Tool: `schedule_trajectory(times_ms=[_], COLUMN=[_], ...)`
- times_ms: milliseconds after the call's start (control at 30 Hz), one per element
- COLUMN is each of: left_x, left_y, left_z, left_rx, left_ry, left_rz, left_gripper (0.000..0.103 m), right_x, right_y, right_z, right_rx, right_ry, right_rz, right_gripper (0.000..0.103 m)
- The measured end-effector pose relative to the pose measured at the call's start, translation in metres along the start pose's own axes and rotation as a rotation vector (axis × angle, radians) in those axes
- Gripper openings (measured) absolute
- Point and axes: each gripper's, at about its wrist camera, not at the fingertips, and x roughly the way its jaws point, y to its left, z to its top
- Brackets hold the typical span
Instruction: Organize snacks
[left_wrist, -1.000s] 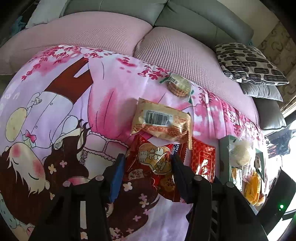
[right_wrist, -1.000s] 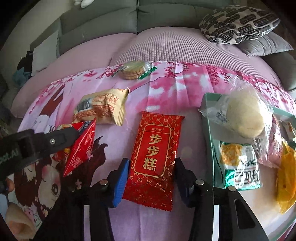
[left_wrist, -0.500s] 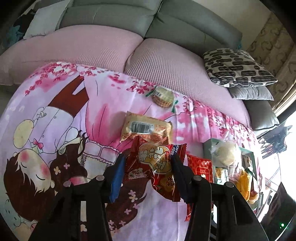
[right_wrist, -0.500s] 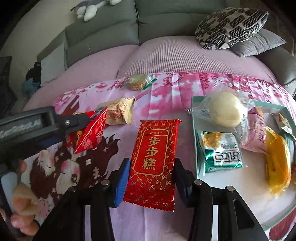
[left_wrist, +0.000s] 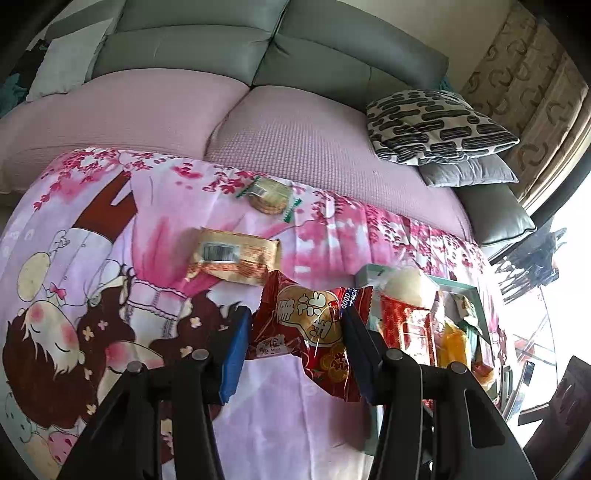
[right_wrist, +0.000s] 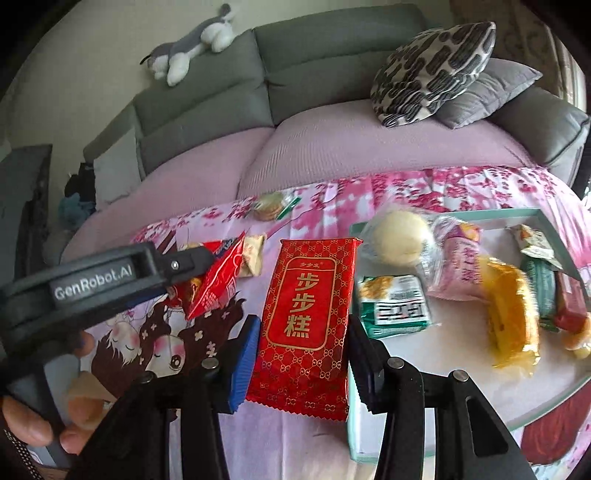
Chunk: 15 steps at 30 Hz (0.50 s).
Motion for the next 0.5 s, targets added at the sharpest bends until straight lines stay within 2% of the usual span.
schedule_trajectory(times_ms=[267, 500], left_x=[0.001, 0.01], left_y=[-0.029, -0.074], left_z=[-0.008, -0.023], left_rx=[0.034, 0.132], left_ry=[0.001, 0.025], left_rz=[-0.04, -0.083], left_gripper=[0.052, 0.052], right_x=[-0.031, -0.065], right_y=[-0.058, -0.114], right_z=[0.003, 0.004], right_rx=[0.109, 0.208], right_ry=[-0.051, -0.111], right_rz=[-0.071, -0.171], right_gripper=[0.049, 0.049])
